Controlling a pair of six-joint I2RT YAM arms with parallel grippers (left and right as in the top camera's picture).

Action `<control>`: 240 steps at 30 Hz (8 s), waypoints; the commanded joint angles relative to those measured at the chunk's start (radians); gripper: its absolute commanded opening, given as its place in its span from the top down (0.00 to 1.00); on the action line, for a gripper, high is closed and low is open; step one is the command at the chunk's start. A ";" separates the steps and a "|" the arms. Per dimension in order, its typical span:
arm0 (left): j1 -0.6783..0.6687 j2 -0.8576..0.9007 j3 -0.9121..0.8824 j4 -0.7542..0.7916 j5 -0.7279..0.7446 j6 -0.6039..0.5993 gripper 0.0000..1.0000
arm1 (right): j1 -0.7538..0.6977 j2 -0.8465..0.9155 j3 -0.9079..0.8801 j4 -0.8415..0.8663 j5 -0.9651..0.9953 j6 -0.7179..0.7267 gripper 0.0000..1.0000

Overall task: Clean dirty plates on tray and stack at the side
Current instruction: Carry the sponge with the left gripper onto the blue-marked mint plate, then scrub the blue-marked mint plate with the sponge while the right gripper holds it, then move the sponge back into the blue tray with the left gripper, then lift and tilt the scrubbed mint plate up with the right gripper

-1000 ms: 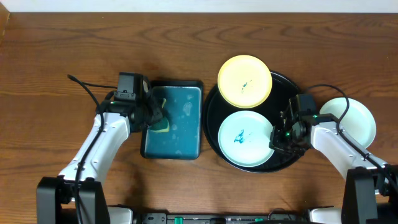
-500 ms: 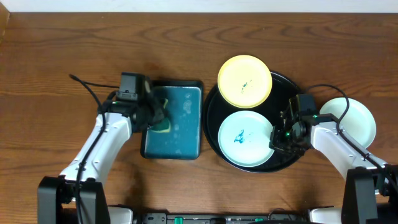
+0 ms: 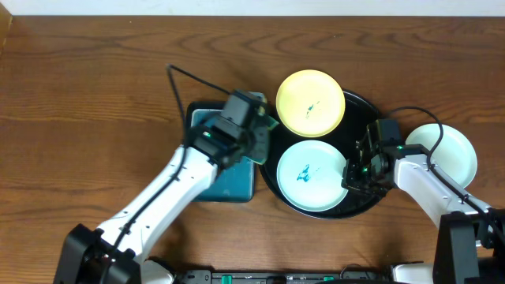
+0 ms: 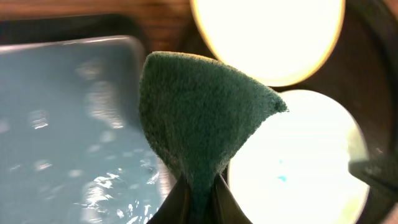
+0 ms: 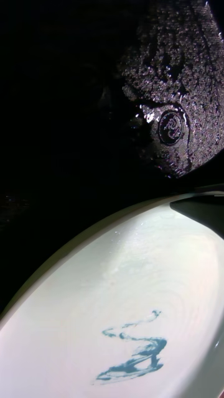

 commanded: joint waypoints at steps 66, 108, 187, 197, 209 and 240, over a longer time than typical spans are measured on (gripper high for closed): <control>-0.264 0.554 0.293 -0.210 0.150 0.053 0.92 | 0.009 -0.005 -0.007 0.002 0.033 0.008 0.99; -0.180 0.554 0.293 -0.323 0.132 -0.003 0.92 | 0.009 -0.005 -0.007 0.001 0.033 0.008 0.99; 0.388 0.190 0.066 -0.325 0.002 -0.067 0.92 | 0.009 -0.005 -0.007 0.010 0.055 0.009 0.99; 0.370 0.190 -0.040 -0.213 0.050 -0.055 0.93 | 0.009 -0.005 -0.007 0.009 0.055 0.009 0.99; 0.270 0.233 -0.054 -0.111 0.075 0.027 0.93 | 0.009 -0.005 -0.007 0.006 0.055 0.009 0.99; 0.268 0.367 -0.055 -0.124 0.037 0.004 0.93 | 0.009 -0.008 -0.002 0.011 0.055 0.008 0.99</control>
